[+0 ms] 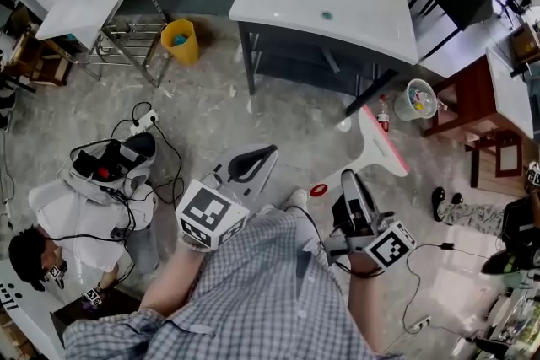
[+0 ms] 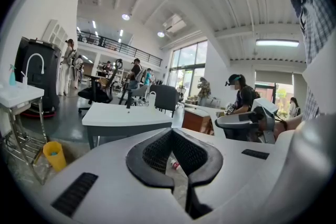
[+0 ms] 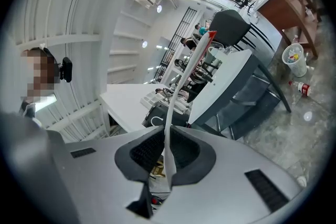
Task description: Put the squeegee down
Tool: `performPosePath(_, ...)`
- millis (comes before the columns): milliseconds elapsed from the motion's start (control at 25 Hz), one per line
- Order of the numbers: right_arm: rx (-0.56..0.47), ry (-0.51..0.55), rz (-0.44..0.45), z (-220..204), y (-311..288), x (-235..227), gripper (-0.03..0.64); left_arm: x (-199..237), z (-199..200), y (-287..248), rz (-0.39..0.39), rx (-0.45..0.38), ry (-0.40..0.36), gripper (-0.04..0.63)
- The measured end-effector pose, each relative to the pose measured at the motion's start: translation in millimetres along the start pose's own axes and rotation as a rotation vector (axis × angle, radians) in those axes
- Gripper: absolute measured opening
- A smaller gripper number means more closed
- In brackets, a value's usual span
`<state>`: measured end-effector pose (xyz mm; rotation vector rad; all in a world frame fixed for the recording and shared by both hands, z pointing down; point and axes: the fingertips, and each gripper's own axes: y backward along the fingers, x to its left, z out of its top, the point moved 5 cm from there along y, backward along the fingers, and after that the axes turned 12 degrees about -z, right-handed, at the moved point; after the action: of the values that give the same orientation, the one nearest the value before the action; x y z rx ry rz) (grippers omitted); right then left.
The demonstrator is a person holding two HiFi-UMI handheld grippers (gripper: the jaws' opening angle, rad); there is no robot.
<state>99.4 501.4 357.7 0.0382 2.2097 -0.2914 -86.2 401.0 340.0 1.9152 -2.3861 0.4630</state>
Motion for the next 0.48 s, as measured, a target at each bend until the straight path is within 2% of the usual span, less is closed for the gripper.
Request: performPosePath(480, 0.032, -0.005, 0.019, 26, -34, -22, 0.032, 20, 5, -26, 0.04, 0.029, -0.031, 0.005)
